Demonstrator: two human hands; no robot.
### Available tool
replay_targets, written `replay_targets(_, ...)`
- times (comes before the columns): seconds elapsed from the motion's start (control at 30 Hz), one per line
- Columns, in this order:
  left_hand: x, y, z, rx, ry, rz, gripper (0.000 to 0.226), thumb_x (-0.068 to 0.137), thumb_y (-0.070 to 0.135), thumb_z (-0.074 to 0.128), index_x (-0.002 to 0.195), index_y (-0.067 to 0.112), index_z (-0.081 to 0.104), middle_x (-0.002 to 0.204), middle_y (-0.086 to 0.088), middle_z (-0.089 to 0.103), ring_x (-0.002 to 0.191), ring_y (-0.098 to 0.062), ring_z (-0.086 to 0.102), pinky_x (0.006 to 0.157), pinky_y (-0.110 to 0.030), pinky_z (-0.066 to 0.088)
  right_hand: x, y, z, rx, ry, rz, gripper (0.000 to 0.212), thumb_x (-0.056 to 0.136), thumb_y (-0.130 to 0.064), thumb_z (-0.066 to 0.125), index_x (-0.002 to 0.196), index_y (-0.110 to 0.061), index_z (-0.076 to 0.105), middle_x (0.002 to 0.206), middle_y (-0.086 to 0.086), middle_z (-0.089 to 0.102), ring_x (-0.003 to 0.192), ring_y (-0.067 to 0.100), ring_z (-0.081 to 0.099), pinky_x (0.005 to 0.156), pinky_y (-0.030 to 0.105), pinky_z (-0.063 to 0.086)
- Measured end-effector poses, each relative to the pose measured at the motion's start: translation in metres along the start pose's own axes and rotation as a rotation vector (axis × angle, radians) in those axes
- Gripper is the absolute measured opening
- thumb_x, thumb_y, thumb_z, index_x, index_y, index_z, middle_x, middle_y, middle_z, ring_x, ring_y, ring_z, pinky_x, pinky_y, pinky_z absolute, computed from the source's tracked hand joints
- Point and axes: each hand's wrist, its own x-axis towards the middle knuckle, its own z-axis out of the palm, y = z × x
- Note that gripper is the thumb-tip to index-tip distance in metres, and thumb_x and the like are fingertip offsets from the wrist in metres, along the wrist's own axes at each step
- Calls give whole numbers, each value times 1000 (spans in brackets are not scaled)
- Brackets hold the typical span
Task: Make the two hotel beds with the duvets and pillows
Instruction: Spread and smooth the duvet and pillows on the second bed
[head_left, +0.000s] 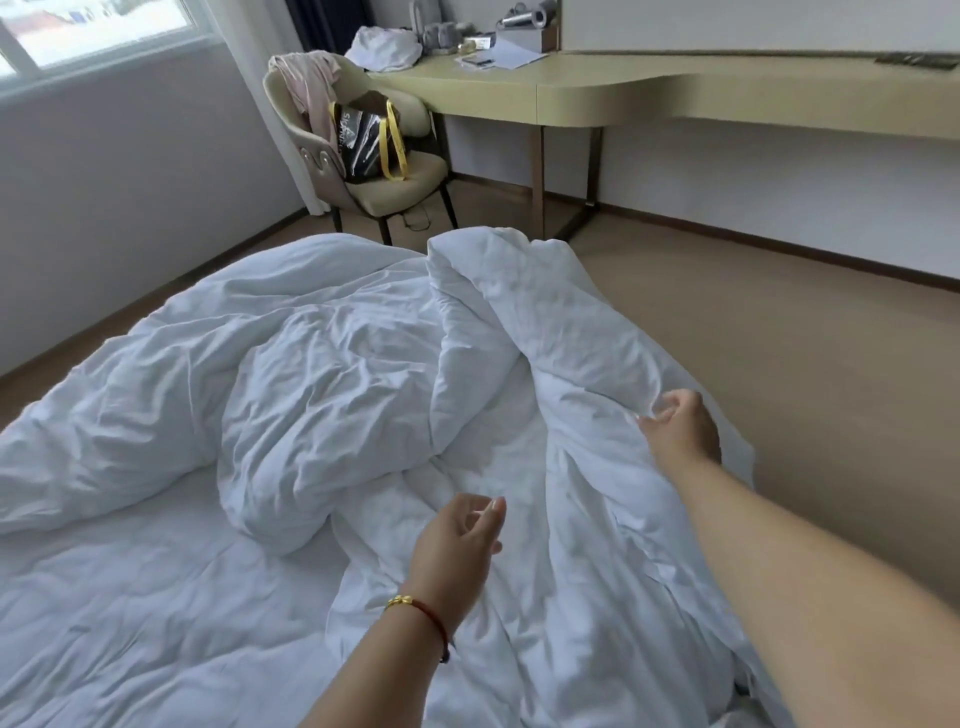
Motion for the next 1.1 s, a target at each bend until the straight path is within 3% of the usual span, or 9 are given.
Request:
replay_targets(0.1, 2, -4, -21, -32, 51, 52, 12, 95, 35, 56, 93, 24, 61, 88, 5, 69, 68, 0, 68, 81, -36, 56, 37, -5, -23, 85, 6, 109, 99, 67, -50, 79, 143, -15, 29, 145, 9, 40, 127, 32, 46, 97, 49, 46)
replay_targets(0.2, 11, -23, -25, -71, 89, 34, 14, 95, 33, 56, 93, 21, 63, 87, 2, 69, 67, -2, 68, 69, -28, 52, 65, -7, -26, 39, -166, 186, 118, 69, -57, 76, 152, -20, 1, 158, 4, 17, 140, 32, 29, 108, 48, 36)
replay_targets(0.3, 18, -36, -16, -77, 89, -14, 18, 95, 34, 55, 92, 18, 63, 88, 0, 69, 74, -7, 68, 66, -25, 50, 49, -10, -1, -16, -244, 91, 86, 84, -45, 67, 149, -9, 23, 143, 14, 45, 127, 33, 47, 97, 35, 41)
replay_targets(0.4, 17, -33, -9, -134, 59, -55, 20, 95, 36, 55, 98, 17, 62, 93, -2, 68, 81, -11, 68, 69, -26, 51, 7, -16, 21, 1, -198, -99, 24, 94, -36, 56, 100, -13, 62, 92, 13, 63, 96, 34, 61, 78, 36, 44)
replay_targets(0.53, 21, 1, -21, -285, 63, -103, 30, 94, 39, 57, 110, 14, 58, 103, -5, 63, 89, -14, 64, 75, -33, 54, -72, -52, 21, 45, -192, -252, 36, 95, -31, 53, 63, -17, 42, 59, -4, 46, 65, 23, 48, 62, 32, 36)
replay_targets(0.7, 28, 44, -44, -429, 26, -223, 66, 84, 58, 61, 134, 17, 44, 112, -2, 54, 101, -18, 56, 90, -41, 50, -168, -83, 3, 50, -382, -421, 33, 92, -45, 54, 75, -17, 56, 62, -7, 57, 65, 14, 55, 65, 32, 44)
replay_targets(0.87, 20, 54, -67, -664, 79, -284, 69, 66, 55, 79, 117, 10, 65, 108, -8, 71, 100, -27, 67, 96, -42, 50, -249, -92, -20, 142, -586, -504, 24, 87, -47, 59, 67, -38, 52, 57, -18, 51, 59, 1, 45, 60, 17, 36)
replay_targets(0.93, 10, 51, -81, -722, 152, -270, 49, 73, 43, 79, 105, 8, 69, 97, -12, 73, 90, -30, 69, 87, -43, 54, -265, -94, -24, 193, -607, -504, 24, 86, -46, 62, 64, -52, 52, 54, -20, 50, 57, -1, 47, 58, 12, 34)
replay_targets(1.1, -18, 49, -122, -832, 242, -122, 34, 82, 28, 75, 110, 10, 70, 102, -19, 73, 93, -37, 70, 80, -52, 57, -288, -106, -22, 274, -596, -486, 21, 84, -44, 66, 67, -46, 54, 51, -15, 47, 54, 1, 45, 57, 16, 36)
